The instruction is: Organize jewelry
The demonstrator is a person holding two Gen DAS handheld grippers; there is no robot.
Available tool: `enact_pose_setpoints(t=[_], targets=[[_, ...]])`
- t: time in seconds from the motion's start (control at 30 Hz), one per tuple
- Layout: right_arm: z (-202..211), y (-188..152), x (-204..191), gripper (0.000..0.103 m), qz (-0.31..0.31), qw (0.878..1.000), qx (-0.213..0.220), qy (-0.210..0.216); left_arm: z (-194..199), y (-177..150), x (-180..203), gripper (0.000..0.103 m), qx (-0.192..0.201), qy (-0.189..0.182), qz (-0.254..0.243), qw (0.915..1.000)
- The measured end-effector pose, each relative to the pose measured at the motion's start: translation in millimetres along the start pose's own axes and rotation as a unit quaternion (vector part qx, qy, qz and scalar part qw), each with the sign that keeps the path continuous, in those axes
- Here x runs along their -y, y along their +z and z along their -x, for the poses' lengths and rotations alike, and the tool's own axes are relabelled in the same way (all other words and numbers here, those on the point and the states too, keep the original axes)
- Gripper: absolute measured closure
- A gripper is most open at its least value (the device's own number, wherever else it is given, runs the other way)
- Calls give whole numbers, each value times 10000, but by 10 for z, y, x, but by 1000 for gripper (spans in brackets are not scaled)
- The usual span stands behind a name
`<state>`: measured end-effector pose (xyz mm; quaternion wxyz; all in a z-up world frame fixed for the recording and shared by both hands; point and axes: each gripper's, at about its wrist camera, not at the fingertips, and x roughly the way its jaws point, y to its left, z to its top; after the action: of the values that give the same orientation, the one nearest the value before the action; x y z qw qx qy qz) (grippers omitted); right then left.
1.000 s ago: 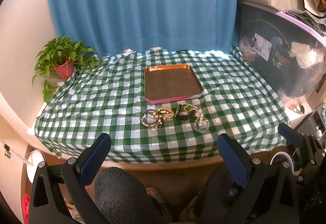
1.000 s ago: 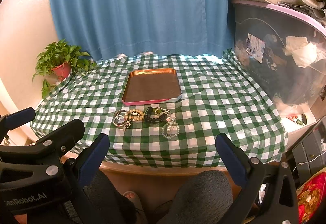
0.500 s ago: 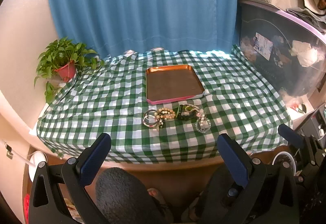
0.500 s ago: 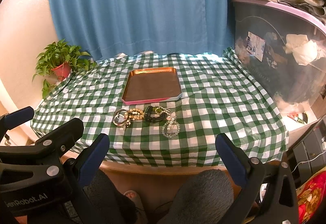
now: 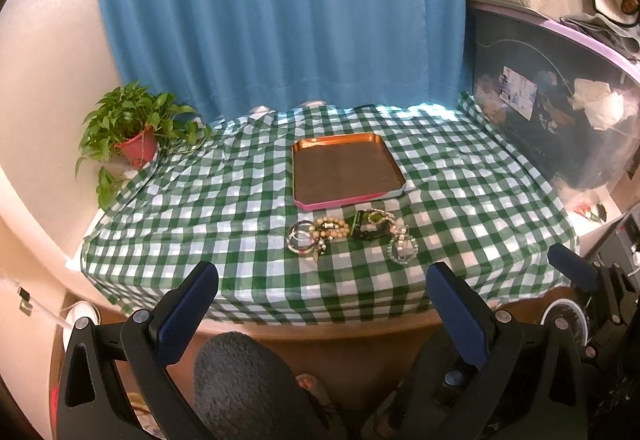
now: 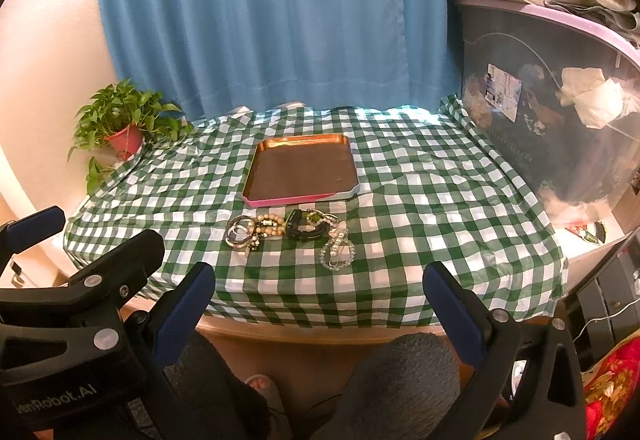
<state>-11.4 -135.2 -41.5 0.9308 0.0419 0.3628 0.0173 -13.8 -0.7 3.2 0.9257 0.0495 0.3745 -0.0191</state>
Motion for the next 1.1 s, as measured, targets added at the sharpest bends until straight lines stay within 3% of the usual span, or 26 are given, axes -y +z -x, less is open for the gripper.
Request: enact_pose_setpoints(t=[0.47,0.67,0.9,1.0,1.1], targets=[[33,-35,31,0,-5,10000,-20,-19,47,-136,45,0,-95,-103,9,9999],[68,-110,116,0,12,10000,2,82,-1,-238,117,0,-2,-406,-49,9992],[-382,-311,110,0,539,9983,211,-3,-642,-422,144,0,-126,-879,-27,9960],[-679,-414,193,0,625,9970,232,390,-982,-451,93,0,-476,-876,-15,9950],[-950,-472,299,0,446,9973,103,567,-1339,-495,-13,0,-549,-1008,2,9934]])
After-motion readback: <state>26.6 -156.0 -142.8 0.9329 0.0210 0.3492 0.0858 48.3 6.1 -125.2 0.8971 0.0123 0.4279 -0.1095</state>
